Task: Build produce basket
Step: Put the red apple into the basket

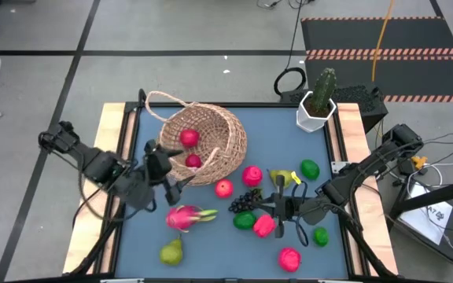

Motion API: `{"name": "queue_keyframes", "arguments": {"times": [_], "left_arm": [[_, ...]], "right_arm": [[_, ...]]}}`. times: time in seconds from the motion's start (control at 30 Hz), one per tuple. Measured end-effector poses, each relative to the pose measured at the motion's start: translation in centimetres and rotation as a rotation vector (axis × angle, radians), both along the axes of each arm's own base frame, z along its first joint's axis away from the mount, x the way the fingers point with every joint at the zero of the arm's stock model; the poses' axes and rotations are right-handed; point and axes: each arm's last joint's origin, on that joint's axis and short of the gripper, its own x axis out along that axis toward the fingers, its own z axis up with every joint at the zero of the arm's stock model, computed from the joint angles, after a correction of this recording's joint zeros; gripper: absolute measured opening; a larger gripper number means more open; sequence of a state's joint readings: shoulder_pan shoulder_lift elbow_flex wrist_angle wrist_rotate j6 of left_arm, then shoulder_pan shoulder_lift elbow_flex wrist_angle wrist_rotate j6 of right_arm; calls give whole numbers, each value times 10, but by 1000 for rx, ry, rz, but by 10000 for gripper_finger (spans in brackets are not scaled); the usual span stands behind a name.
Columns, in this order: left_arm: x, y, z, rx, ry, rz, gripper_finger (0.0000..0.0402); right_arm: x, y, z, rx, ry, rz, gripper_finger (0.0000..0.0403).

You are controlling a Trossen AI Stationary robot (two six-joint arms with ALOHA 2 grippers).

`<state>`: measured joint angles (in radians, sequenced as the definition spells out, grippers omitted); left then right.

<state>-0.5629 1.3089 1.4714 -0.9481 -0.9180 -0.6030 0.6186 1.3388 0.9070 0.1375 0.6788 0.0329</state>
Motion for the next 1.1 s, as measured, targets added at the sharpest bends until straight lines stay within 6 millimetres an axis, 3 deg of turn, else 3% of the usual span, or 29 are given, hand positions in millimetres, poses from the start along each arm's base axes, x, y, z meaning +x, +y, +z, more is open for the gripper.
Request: {"name": "queue_keyframes", "arguments": {"times": [0.23,0.53,0.87,1.1], "left_arm": [[-10,-9,-21,97,-35,105,390],[-12,-10,-21,96,-34,87,390],[-14,-25,-25,54,-30,38,390],[-19,-32,-26,16,-53,23,390]], "right_arm": [[-3,3,-7,263,72,21,57],[-26,29,-15,594,198,24,126],[-58,62,-25,872,316,-18,158],[-66,84,-34,925,386,-26,176]]}}
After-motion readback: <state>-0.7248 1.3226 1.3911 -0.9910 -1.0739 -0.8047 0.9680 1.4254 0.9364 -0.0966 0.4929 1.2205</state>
